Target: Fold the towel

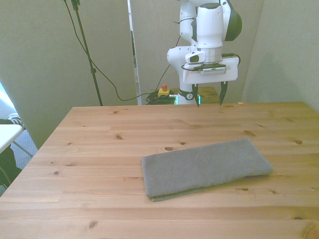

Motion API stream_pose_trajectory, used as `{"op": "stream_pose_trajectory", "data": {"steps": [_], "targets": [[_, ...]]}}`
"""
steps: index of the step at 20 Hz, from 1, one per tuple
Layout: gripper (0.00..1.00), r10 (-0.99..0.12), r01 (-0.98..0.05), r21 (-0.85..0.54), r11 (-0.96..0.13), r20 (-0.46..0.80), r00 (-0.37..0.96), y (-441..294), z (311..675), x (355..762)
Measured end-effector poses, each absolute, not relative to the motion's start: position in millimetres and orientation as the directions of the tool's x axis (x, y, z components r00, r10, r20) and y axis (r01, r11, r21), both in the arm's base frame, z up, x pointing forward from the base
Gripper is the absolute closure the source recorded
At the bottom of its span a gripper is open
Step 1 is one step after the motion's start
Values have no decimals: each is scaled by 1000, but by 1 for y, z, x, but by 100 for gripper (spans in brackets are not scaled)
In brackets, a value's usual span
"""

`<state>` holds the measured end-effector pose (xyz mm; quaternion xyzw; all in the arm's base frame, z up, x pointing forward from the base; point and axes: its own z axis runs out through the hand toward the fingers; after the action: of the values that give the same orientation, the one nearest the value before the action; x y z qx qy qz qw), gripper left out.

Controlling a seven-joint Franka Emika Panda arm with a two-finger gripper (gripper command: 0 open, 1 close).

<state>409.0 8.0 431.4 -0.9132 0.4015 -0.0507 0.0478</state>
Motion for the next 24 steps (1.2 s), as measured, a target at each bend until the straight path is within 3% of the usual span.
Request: {"op": "stream_pose_trajectory", "data": {"steps": [3, 8, 14, 18, 24], "targets": [[0, -737, -727, -127, -675, 65, 673, 9, 435, 412], [0, -701, -712, -43, -701, 225, 677, 43, 458, 450], [0, -578, -669, 133, -731, 400, 711, 125, 421, 518], [0, -497, -688, 196, -699, 559, 664, 186, 400, 549], [0, -463, -709, 277, -648, 596, 656, 253, 377, 569]]}}
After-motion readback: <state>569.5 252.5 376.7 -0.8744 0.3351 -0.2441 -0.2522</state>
